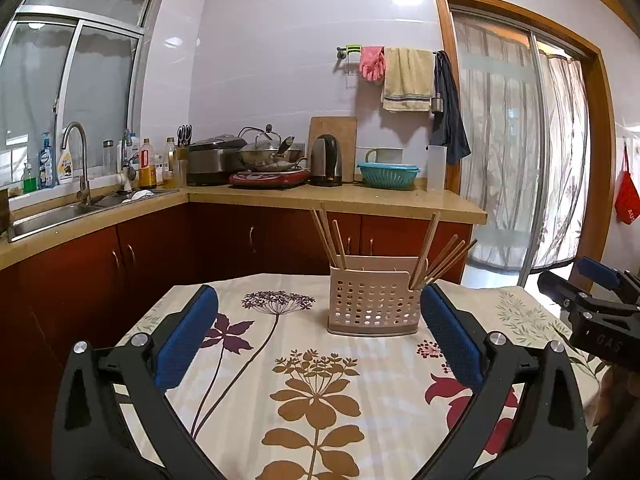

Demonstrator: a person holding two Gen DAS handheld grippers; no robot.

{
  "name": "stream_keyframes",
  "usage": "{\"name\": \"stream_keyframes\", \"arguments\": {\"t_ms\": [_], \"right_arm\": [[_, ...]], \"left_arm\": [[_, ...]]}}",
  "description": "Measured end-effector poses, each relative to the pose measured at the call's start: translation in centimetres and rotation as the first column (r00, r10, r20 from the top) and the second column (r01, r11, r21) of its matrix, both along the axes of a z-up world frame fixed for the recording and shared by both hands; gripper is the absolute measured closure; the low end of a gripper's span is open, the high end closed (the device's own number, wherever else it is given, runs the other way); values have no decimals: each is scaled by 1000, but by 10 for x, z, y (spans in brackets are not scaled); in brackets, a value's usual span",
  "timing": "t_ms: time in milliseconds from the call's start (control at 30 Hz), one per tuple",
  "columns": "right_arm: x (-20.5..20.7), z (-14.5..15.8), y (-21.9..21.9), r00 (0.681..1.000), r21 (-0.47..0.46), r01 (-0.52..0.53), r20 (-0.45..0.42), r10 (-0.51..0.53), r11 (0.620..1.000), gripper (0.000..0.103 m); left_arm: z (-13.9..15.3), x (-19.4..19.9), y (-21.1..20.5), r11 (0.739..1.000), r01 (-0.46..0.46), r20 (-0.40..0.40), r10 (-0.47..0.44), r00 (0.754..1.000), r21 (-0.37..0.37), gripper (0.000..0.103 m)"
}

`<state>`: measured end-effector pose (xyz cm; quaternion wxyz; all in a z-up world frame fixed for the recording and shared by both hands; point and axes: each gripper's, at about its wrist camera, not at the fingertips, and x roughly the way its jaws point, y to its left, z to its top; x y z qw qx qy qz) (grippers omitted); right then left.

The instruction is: Organize utensils

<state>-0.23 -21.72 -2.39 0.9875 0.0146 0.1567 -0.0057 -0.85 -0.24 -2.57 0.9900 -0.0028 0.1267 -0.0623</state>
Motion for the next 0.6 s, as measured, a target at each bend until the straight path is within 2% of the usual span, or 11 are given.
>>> {"name": "stream_keyframes", "arguments": {"t_ms": [600], "right_arm": [[-4, 0, 2, 1000, -2, 0, 5, 0, 1000, 16]], "left_arm": [[2, -7, 1, 1000, -9, 20, 9, 1000, -4, 4]]}}
